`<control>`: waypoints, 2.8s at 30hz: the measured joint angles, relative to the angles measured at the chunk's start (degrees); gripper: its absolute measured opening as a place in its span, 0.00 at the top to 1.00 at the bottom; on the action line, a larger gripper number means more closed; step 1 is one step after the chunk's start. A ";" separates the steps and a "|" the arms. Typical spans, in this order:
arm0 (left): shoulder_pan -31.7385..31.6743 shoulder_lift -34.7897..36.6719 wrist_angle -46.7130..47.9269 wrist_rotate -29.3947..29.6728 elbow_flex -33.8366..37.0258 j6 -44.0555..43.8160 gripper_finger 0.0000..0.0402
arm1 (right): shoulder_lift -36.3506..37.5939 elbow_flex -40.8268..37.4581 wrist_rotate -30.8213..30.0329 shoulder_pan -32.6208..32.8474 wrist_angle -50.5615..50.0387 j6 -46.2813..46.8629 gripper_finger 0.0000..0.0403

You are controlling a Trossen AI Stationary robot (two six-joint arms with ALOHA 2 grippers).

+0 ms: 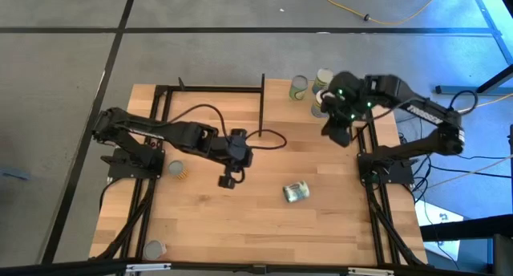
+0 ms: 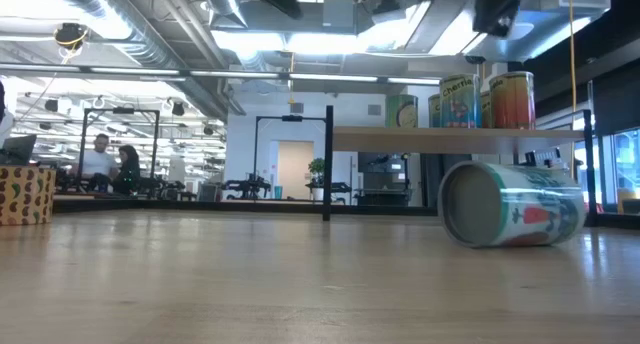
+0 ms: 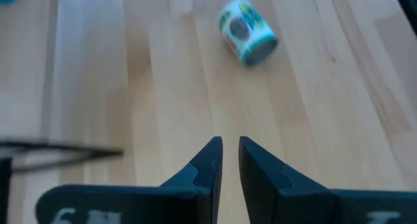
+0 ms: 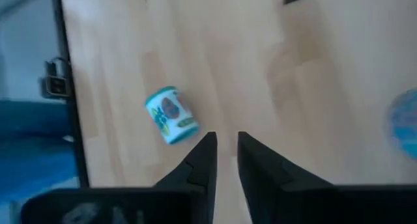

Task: Pick and place cans onto a shelf
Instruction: Put the white canned good on the shelf

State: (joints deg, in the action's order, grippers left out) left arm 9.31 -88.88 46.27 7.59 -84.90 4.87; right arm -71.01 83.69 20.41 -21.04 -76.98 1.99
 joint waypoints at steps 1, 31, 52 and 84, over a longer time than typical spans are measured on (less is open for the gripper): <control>-0.01 0.00 -3.49 0.00 1.98 0.46 0.89 | 1.56 -3.92 1.90 0.00 3.02 1.90 0.84; 11.21 -21.69 -66.01 6.25 22.08 16.51 0.89 | 13.32 -51.42 -0.58 30.50 49.10 54.43 0.84; 10.96 -38.53 -80.51 3.87 9.74 31.90 0.89 | 9.18 -51.40 -8.88 45.73 49.37 85.21 0.84; 15.11 -45.79 -82.09 -10.16 -0.91 26.99 0.89 | -5.76 -51.40 -9.84 63.79 66.44 115.73 0.84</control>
State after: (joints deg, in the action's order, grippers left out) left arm 24.43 -134.67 -35.83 -2.57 -85.81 31.86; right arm -76.77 32.29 10.57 42.76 -10.54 117.72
